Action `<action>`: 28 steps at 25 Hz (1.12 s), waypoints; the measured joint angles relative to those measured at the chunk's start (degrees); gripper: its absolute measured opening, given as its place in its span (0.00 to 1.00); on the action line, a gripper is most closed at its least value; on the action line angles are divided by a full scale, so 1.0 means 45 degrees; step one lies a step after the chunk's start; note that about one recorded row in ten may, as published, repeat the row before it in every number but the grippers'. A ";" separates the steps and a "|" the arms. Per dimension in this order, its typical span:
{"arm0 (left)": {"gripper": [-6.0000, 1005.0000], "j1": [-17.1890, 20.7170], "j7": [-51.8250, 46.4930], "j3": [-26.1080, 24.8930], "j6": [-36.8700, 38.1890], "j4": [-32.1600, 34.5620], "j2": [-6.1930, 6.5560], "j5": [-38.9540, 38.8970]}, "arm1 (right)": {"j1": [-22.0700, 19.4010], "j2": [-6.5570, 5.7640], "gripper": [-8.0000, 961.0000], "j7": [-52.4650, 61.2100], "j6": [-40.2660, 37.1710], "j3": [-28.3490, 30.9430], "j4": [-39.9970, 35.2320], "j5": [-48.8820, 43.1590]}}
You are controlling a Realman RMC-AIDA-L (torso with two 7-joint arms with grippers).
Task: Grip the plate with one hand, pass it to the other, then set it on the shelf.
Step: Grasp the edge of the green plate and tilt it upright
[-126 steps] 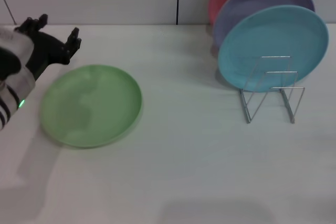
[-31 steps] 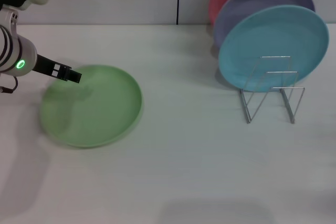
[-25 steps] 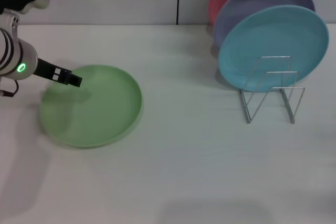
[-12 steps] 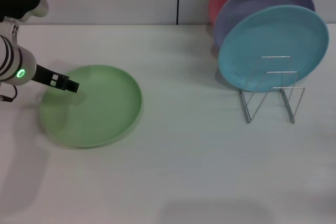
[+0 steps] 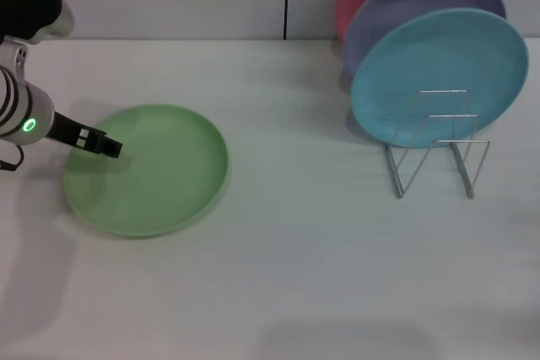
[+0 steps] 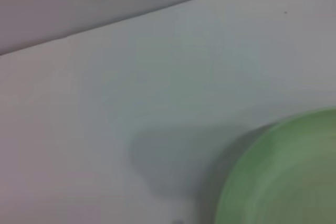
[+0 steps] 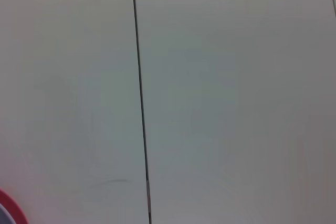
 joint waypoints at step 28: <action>0.84 -0.0630 0.0330 -0.0724 0.0410 0.1742 0.0307 -0.0002 | 0.0079 0.0020 0.87 0.0000 0.0112 0.0000 0.0000 -0.0144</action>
